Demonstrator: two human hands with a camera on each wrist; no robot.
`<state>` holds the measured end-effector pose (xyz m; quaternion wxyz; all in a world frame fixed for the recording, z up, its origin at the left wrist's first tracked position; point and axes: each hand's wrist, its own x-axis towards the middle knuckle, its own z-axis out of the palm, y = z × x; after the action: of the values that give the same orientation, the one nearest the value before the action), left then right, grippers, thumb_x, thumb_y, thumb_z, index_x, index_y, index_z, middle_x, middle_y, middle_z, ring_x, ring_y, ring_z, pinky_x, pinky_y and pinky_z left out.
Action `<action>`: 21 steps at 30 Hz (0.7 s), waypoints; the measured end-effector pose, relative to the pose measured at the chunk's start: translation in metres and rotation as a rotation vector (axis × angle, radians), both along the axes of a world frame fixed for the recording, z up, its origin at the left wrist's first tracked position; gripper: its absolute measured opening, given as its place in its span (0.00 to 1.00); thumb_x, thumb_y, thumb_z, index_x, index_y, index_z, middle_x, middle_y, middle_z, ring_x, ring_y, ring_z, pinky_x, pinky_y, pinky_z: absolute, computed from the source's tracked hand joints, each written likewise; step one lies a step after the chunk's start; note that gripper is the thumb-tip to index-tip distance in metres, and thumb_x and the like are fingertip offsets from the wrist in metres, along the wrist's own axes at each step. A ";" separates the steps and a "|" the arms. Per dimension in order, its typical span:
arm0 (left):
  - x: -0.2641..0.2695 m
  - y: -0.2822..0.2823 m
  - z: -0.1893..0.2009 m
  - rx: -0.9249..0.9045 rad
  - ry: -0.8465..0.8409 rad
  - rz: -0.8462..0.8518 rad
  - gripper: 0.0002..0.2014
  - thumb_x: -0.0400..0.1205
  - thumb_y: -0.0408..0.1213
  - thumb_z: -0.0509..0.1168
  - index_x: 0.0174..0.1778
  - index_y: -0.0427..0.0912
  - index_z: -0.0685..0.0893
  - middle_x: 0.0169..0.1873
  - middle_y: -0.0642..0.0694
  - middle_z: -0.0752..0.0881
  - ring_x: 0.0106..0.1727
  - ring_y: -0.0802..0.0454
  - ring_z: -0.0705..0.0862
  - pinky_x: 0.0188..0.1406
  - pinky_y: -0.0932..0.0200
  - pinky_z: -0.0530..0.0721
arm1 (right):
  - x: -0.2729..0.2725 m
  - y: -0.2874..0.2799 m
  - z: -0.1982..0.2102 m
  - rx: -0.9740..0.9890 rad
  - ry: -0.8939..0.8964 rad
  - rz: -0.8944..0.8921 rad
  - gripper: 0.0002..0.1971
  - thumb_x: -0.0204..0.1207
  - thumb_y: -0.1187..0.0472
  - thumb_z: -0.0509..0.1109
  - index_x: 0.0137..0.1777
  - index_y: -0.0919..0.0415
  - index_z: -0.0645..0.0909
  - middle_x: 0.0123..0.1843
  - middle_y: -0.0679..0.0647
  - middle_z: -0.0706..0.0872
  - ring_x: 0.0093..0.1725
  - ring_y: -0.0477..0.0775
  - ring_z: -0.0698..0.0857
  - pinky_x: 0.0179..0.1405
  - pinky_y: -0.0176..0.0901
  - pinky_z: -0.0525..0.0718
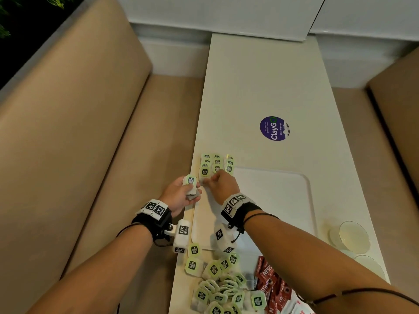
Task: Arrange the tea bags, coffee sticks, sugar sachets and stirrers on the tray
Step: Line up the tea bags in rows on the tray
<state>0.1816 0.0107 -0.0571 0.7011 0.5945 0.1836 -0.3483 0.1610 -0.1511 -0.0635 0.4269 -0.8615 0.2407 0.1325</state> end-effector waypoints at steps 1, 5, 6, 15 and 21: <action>-0.001 -0.001 0.002 0.000 -0.012 -0.019 0.09 0.89 0.25 0.56 0.60 0.36 0.80 0.53 0.38 0.87 0.49 0.44 0.87 0.56 0.46 0.87 | -0.002 0.001 0.001 0.019 -0.040 0.032 0.15 0.80 0.43 0.71 0.48 0.55 0.80 0.41 0.47 0.86 0.42 0.52 0.84 0.43 0.47 0.80; -0.004 -0.004 0.007 0.041 -0.064 -0.082 0.11 0.88 0.24 0.60 0.63 0.38 0.81 0.51 0.38 0.89 0.45 0.46 0.89 0.47 0.52 0.90 | -0.007 0.005 0.012 0.129 -0.147 0.202 0.15 0.87 0.45 0.64 0.55 0.55 0.85 0.43 0.47 0.90 0.41 0.44 0.86 0.44 0.40 0.80; -0.005 -0.005 0.007 0.053 -0.075 -0.087 0.11 0.87 0.24 0.61 0.63 0.38 0.81 0.51 0.37 0.89 0.44 0.45 0.89 0.45 0.52 0.90 | -0.008 0.005 0.014 0.132 -0.160 0.221 0.13 0.86 0.48 0.65 0.54 0.56 0.85 0.43 0.49 0.91 0.41 0.45 0.87 0.43 0.39 0.81; -0.011 -0.005 0.010 0.087 -0.126 -0.090 0.08 0.88 0.34 0.64 0.61 0.37 0.83 0.44 0.37 0.90 0.39 0.46 0.86 0.51 0.45 0.89 | -0.004 0.002 0.018 0.188 -0.203 0.155 0.06 0.87 0.57 0.62 0.51 0.57 0.77 0.44 0.55 0.88 0.41 0.58 0.89 0.45 0.49 0.87; -0.009 -0.006 0.007 0.122 -0.118 -0.048 0.09 0.88 0.39 0.65 0.58 0.38 0.85 0.53 0.33 0.90 0.47 0.41 0.90 0.60 0.36 0.87 | -0.010 0.000 0.015 0.240 -0.151 0.125 0.10 0.87 0.49 0.62 0.55 0.55 0.77 0.45 0.55 0.90 0.39 0.55 0.90 0.47 0.51 0.88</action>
<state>0.1722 0.0042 -0.0499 0.6647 0.6597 0.1487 -0.3175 0.1513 -0.1513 -0.0487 0.5345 -0.8252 0.1364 0.1214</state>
